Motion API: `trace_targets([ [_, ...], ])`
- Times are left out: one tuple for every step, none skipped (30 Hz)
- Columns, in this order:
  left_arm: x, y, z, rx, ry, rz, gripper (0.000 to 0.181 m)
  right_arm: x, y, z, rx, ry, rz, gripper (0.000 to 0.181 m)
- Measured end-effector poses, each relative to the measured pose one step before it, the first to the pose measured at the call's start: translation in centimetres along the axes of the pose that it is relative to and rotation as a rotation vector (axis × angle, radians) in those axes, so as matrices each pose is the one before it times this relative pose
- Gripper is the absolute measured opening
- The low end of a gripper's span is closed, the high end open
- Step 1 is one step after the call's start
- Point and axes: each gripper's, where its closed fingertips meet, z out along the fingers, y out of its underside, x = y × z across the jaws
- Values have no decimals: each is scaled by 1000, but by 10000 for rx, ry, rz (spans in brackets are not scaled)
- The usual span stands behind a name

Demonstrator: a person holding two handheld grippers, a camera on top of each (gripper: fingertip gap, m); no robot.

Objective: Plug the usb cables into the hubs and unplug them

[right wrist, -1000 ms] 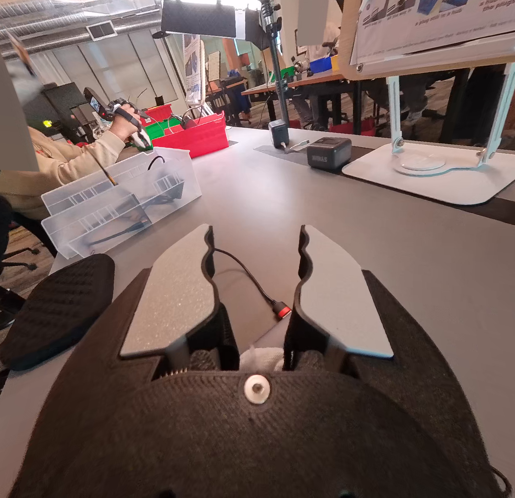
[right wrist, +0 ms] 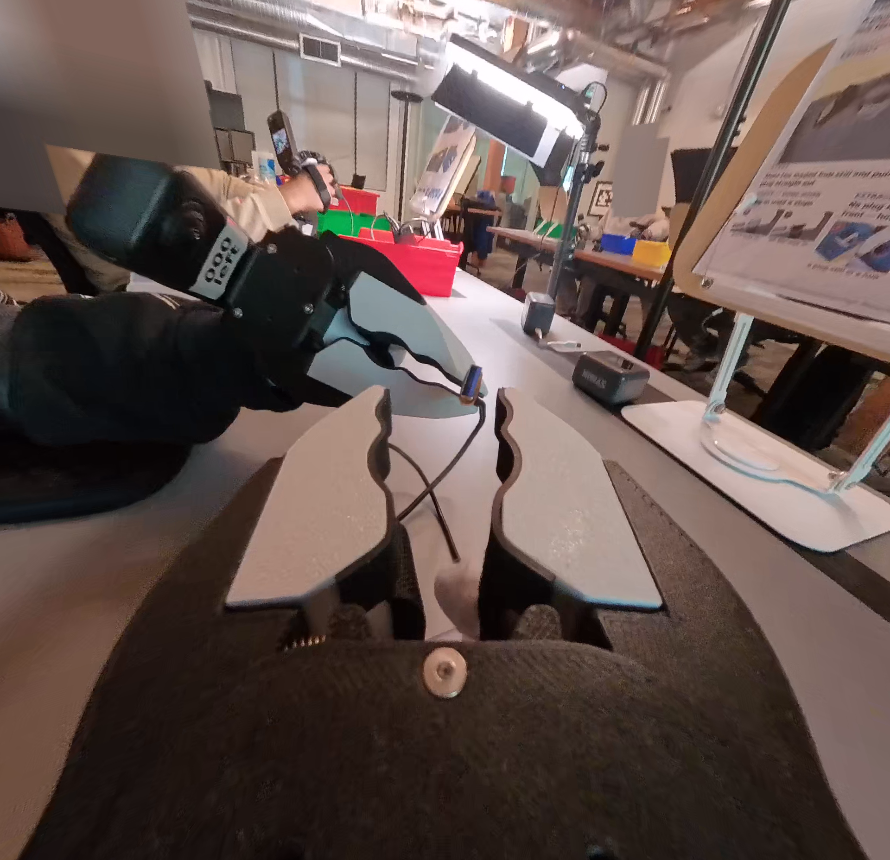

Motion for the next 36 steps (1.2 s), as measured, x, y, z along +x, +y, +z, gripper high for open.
trace_targets([
  [60,-83,-49,25,-1,104,3,144,140,15,-90,65,143,41],
  [125,-65,-22,14,33,125,3,84,68,-19,-39,14,135,41],
  [84,-36,4,-18,0,97,3,66,13,-56,-31,-4,126,39],
  [153,-22,43,-22,52,55,3,85,61,-66,-76,13,133,35],
  [249,-52,52,-6,117,46,3,106,109,-60,-113,17,143,32],
  [224,-91,61,26,76,59,3,130,207,-27,-159,24,129,28],
  [272,-112,63,21,106,67,3,166,308,-16,-201,44,151,25],
  [312,-117,56,14,142,69,3,-68,272,2,-187,-111,153,19],
  [185,-92,32,8,70,41,3,-261,133,13,-99,-220,134,9],
  [88,-19,14,-19,26,-1,3,116,42,-24,-57,72,174,7],
  [-114,-89,-49,76,-77,-80,3,350,81,-111,-110,212,190,6],
  [-289,-227,-94,209,-184,-160,4,203,-115,-145,16,72,308,6],
  [-461,-452,-176,354,-294,-229,6,327,-397,-207,251,102,545,6],
  [-551,-731,-267,487,-335,-277,9,667,-429,-289,342,265,725,7],
  [-445,-1047,-320,621,-267,-324,12,564,-479,-342,417,94,722,7],
  [-75,-1491,-302,832,-35,-433,12,573,-591,-399,517,50,722,7],
  [358,-1847,-194,1004,236,-664,12,580,-671,-404,589,29,716,7],
  [896,-1984,15,1082,585,-988,12,344,-733,-384,622,-111,665,7],
  [1402,-1754,292,1011,926,-1295,12,50,-781,-316,638,-261,596,7],
  [1666,-1251,524,856,1166,-1473,15,-211,-727,-224,604,-352,567,7],
  [1175,-608,638,633,900,-1566,25,-516,-598,-104,522,-487,560,7],
  [155,125,532,306,270,-1371,31,-715,-374,37,381,-573,569,7],
  [-777,732,251,-73,-316,-811,35,-763,-137,151,232,-558,554,7],
  [-1060,869,-80,-206,-483,-178,39,-763,67,226,94,-529,499,6],
  [-996,689,-341,-148,-441,352,43,-735,299,306,-85,-523,452,6],
  [-1168,508,-525,-99,-600,663,48,-598,599,355,-312,-463,457,6],
  [-1178,29,-604,120,-645,757,53,-367,916,398,-530,-359,500,6],
  [-860,-472,-613,338,-425,791,59,-135,1138,422,-657,-254,540,7],
  [-730,-718,-571,385,-322,671,62,114,1134,418,-603,-119,501,7],
  [-491,-652,-462,240,-127,362,65,242,1067,379,-524,-55,449,7],
  [-58,-550,-349,136,208,95,66,226,839,347,-378,-76,423,7],
  [207,-575,-301,149,340,25,66,116,477,260,-155,-117,383,7],
  [56,-522,-230,131,173,97,65,52,288,158,-94,-125,359,7],
  [378,-398,-184,71,366,110,60,44,287,87,-157,-87,300,7],
  [401,-221,-119,-47,361,66,56,37,246,29,-169,-54,187,7],
  [362,-196,-81,-23,297,56,51,34,158,10,-126,-14,115,7],
])
